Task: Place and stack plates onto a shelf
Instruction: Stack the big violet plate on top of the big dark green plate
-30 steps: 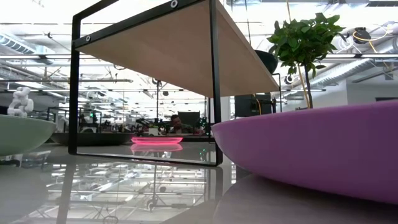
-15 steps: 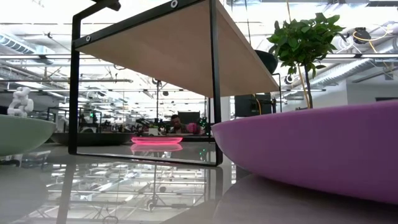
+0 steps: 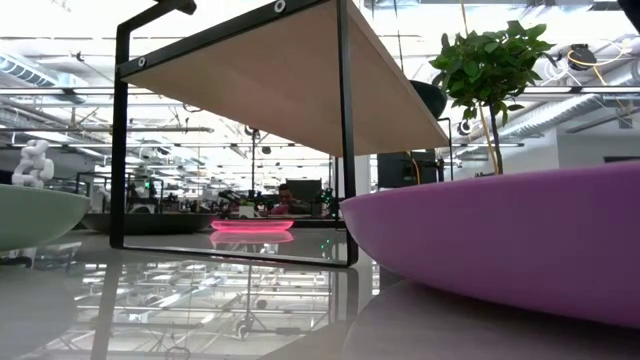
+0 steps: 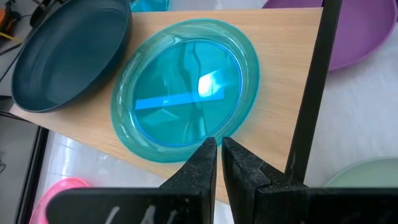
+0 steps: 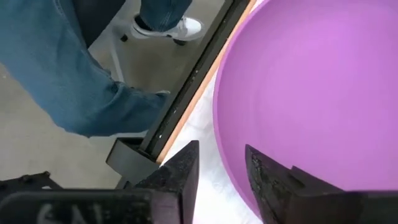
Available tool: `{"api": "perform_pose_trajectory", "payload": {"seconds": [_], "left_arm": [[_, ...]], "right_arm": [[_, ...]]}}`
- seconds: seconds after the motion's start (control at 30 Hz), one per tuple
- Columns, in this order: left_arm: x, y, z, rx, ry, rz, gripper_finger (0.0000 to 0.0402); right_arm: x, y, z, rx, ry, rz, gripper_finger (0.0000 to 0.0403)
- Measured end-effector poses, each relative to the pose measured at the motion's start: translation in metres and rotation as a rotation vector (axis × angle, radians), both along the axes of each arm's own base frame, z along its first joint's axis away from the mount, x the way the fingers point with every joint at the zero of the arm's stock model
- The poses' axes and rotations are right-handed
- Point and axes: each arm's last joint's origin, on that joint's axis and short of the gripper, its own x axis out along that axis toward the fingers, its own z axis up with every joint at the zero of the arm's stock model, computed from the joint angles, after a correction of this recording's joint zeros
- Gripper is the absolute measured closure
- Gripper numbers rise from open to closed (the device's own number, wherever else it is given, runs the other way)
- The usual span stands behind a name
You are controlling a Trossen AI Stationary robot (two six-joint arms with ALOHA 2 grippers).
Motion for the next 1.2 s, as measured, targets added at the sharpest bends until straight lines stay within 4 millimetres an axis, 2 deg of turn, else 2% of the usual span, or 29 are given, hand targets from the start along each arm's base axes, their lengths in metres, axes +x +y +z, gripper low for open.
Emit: {"api": "perform_pose_trajectory", "payload": {"seconds": [0.2,0.37,0.57,0.87,1.03,1.2], "left_arm": [[0.000,0.000,0.000,-0.006,-0.001,0.006,0.0369],[0.000,0.001,0.000,0.008,-0.008,0.021,0.0369],[0.001,0.003,0.000,0.010,-0.010,0.033,0.0369],[0.003,0.008,0.000,0.005,-0.011,0.060,0.0369],[0.004,0.008,0.000,0.004,-0.012,0.062,0.0369],[0.004,0.008,0.000,0.003,-0.012,0.062,0.0369]], "right_arm": [[-0.006,-0.006,-0.017,-0.033,0.005,0.010,0.0237],[-0.012,-0.013,-0.031,-0.079,0.020,0.057,0.0234],[-0.017,-0.018,-0.040,-0.125,0.017,0.123,0.0276],[-0.016,-0.018,-0.038,-0.147,-0.024,0.179,0.0391],[-0.019,-0.018,-0.029,-0.149,-0.052,0.180,0.0389],[-0.024,-0.023,-0.005,-0.113,-0.113,0.149,0.0400]]}}
